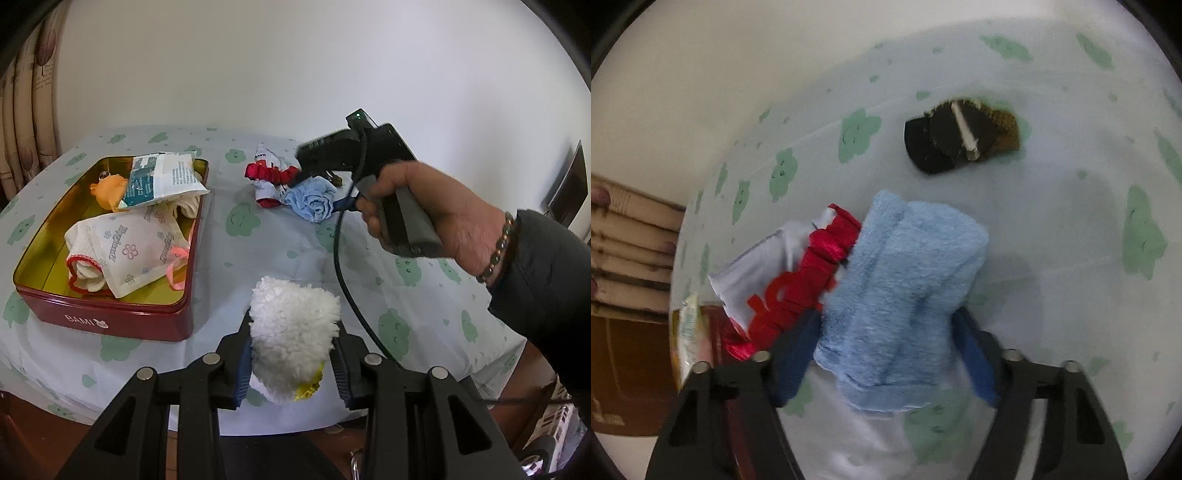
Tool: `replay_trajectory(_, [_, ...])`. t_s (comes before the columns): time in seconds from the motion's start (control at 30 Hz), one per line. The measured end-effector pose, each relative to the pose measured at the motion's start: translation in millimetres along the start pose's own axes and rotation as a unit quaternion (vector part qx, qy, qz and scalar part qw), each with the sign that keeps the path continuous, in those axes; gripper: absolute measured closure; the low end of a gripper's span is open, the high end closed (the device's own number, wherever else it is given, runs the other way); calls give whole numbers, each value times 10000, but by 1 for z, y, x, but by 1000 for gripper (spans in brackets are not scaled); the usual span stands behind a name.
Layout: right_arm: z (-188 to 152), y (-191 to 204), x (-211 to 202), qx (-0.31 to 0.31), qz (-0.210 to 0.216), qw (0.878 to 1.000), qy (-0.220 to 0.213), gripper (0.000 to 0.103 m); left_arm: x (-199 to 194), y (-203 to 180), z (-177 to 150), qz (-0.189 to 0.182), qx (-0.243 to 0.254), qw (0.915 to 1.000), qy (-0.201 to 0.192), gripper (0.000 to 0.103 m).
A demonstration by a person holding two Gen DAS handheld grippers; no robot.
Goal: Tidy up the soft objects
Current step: 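Lift the puff with left gripper while right grasps the light blue towel, then lower the puff into the tin with left gripper while right holds the towel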
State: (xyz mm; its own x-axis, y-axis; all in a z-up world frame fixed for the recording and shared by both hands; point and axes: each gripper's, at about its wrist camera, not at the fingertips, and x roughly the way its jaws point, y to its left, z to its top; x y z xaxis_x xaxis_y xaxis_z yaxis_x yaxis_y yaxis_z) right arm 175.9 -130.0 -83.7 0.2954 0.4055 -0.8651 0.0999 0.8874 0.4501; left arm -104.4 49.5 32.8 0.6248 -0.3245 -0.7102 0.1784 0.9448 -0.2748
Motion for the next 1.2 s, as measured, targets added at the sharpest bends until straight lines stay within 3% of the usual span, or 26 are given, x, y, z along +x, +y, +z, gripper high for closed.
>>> replay_trajectory(0.03, [-2,-3,-2,-75,-8,10000,-24,77,1,0,0,-5,-5,10000,3,66])
replay_trajectory(0.07, [-4,-11,-4,-56,135,9999,2,79,1,0,0,-9,-14,10000,10,66])
replay_trajectory(0.17, [-12,-35,-17,-87,478,9988,-55,81,2,0,0,16,-18,10000,30,66])
replay_trajectory(0.33, [-56,-77,-56,-118,781,9966,-219,81,-1,-2,-1,46,10,10000,-62,66])
replay_trajectory(0.5, [-111,-109,-98,-327,662,9955,-588,81,-5,-5,-1,-9,-16,9999,-147,66])
replay_trajectory(0.77, [-136,-139,-95,-313,448,9957,-744,81,-33,1,14,-1,-183,9990,-408,66])
replay_trajectory(0.87, [-139,-139,-97,-418,417,9950,-800,81,-48,16,24,239,-273,9980,-514,66])
replay_trajectory(1.0, [-142,-137,-96,-491,385,9945,-846,81,-61,43,40,828,-191,9940,-686,66])
replay_trajectory(1.2, [-144,-139,-96,-436,441,9940,-906,81,-57,95,65,1390,-177,9872,-764,66])
